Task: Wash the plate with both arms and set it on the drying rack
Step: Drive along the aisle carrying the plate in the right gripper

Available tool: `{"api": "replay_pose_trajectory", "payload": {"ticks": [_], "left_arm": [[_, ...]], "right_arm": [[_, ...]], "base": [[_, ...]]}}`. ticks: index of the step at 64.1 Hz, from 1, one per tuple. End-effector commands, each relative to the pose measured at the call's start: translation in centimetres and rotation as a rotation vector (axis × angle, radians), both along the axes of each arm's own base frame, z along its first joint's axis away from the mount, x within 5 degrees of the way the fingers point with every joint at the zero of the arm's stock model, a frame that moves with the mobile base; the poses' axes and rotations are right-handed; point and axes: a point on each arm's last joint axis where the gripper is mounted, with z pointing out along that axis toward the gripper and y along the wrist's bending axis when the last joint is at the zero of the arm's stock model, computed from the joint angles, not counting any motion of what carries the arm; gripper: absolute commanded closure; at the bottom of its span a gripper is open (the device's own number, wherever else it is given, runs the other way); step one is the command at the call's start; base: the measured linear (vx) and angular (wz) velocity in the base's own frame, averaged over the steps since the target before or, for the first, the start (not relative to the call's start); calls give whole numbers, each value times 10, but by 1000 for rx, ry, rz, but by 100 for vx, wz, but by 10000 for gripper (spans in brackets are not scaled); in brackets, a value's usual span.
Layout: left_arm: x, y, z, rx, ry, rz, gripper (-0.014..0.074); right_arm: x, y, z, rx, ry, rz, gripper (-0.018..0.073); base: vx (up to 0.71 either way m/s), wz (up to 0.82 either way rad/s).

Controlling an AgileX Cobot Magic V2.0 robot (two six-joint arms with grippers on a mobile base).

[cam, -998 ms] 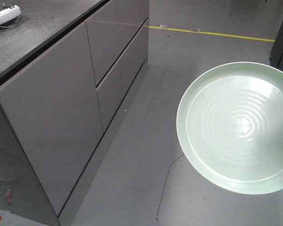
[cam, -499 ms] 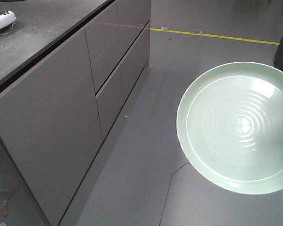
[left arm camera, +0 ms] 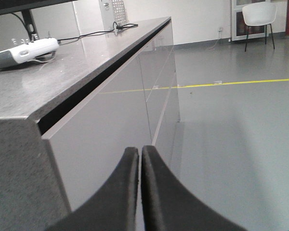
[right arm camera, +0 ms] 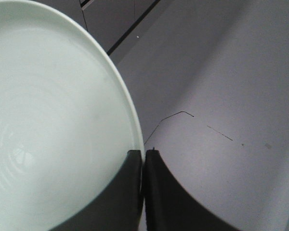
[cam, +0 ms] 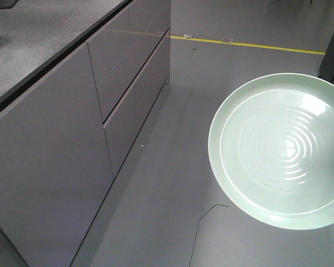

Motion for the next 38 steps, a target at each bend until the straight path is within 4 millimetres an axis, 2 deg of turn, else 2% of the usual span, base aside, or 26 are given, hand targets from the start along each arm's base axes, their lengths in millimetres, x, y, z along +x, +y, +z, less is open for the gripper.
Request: {"api": "replay_pose_trajectory", "payload": {"ticks": [1,38], "left_arm": [[0,-1,-2,-14,-55,-12,594],[0,-1,-2,-14,-55,-12,594]], "right_arm": [[0,-1,13,23,-94,-17,567],[0,-1,13,23,-94,-17,567]], "base": [[17,-11],[17,-10]]}}
